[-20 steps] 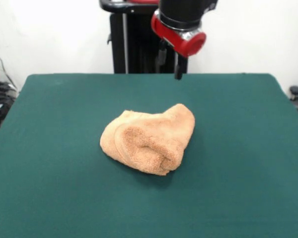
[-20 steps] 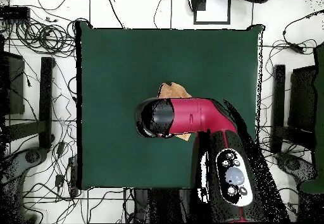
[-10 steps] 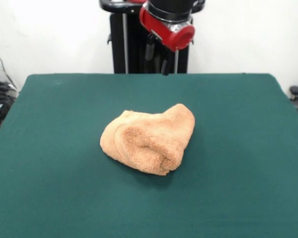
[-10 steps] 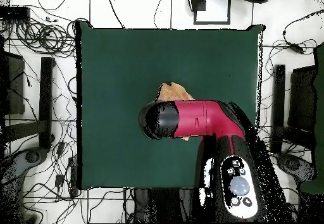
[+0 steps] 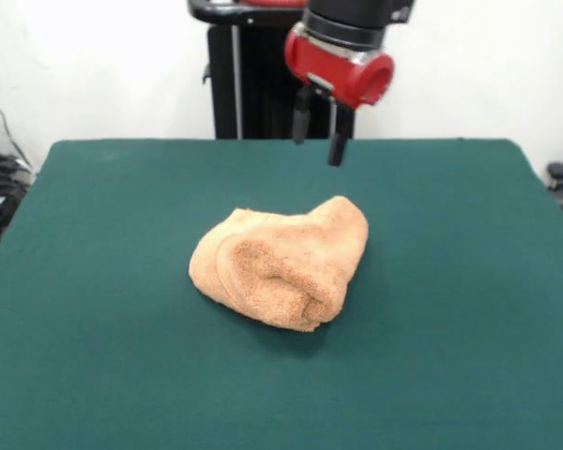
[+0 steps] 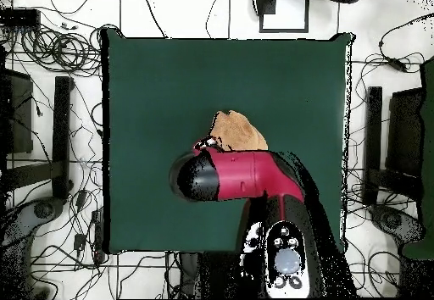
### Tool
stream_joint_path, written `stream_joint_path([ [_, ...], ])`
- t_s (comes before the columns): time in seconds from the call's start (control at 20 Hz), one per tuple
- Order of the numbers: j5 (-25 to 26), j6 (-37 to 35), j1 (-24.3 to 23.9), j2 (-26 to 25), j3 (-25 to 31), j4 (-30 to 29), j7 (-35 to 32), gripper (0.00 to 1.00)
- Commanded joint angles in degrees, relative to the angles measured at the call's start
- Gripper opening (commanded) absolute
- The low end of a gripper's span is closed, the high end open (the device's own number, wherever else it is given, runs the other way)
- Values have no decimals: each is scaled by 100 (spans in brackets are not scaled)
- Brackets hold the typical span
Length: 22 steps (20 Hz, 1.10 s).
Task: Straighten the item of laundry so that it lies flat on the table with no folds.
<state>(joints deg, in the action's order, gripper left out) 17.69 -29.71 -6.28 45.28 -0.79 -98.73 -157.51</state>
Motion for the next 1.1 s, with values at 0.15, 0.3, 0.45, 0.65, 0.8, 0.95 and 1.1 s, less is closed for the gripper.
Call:
stream_joint_path([
  [0.15, -913, 1705, 108, -376, 124, -1370, -1585, 100],
  [0.3, -1175, 1897, 7, -430, 220, -1504, -1373, 100],
  [0.45, -1378, 1828, -251, -464, 458, -1583, -1004, 100],
  [0.65, -1577, 1273, -823, -526, 982, -1555, -371, 100],
  [0.8, -1674, 780, -989, -536, 1108, -1430, -119, 100],
  [0.95, -1700, 449, -1094, -562, 1196, -1326, 37, 100],
  [1.1, -1701, 265, -1081, -583, 1195, -1264, 53, 100],
])
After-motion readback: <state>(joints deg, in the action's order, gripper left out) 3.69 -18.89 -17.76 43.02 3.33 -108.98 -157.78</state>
